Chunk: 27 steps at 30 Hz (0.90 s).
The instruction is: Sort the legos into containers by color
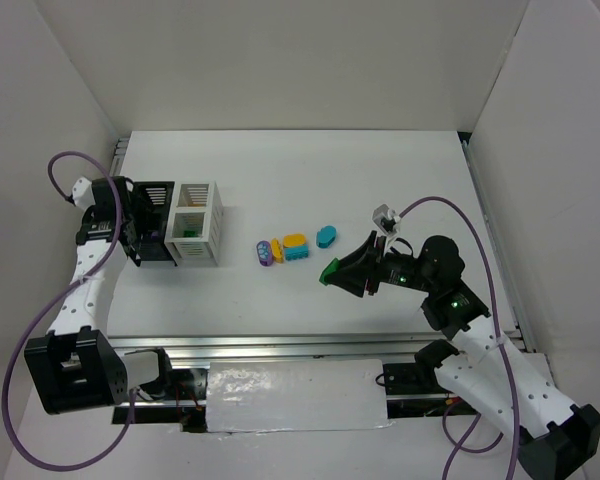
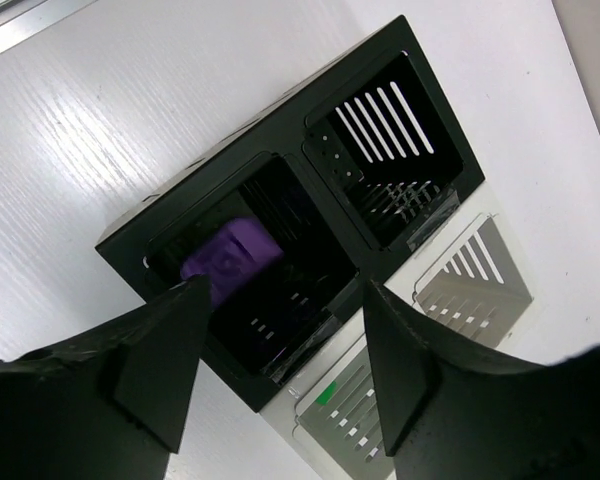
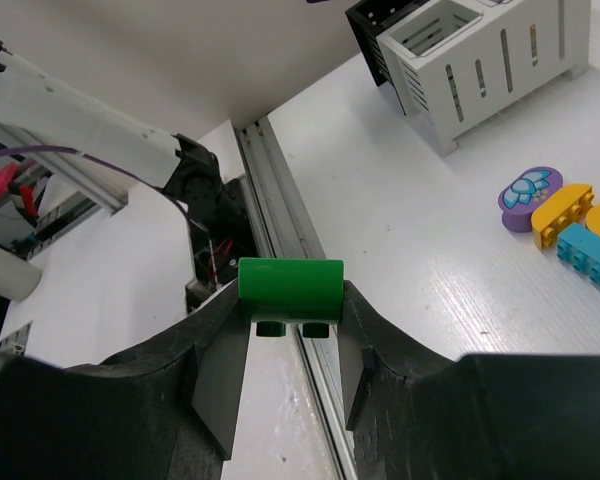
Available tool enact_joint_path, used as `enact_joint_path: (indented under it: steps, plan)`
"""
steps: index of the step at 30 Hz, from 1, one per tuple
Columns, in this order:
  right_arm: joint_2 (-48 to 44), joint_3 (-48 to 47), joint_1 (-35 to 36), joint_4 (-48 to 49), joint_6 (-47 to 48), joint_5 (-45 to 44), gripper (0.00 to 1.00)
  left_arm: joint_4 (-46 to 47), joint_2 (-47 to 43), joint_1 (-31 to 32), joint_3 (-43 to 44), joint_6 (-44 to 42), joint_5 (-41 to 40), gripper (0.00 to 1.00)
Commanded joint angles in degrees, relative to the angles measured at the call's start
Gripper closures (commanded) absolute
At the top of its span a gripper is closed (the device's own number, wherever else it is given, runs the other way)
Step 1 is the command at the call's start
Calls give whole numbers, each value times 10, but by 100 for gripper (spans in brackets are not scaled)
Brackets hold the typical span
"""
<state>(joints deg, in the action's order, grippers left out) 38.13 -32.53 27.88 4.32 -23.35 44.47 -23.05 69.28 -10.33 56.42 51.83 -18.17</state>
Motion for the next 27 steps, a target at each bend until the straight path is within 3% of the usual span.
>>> enact_joint_path:
  steps: [1,7,10,11,12,16,18,22,27]
  plan:
    - [0,-1,4,32,-3,9,100,14,1,-3,2,10,-7,24]
    - [25,-23,10,4,-4,-43,100,-9,-35,-3,30,-14,14,22]
    - [83,-64,52,-38,1,-129,100,-42,-65,0,71,-50,58,6]
    - [98,-94,98,-41,3,-167,100,-53,-71,0,83,-59,69,1]
    - [116,-111,120,-56,7,-207,100,-63,-77,0,94,-80,87,0]
    - [262,-202,183,-64,-14,-352,100,-127,-111,0,150,-143,101,1]
    - [319,-255,205,-58,-22,-367,100,-153,-138,0,149,-175,97,1]
    - [485,-359,245,-45,-25,-444,100,-142,-198,0,113,-220,106,0]
    - [621,-461,270,47,-7,-469,100,-105,-273,0,40,-201,86,0]
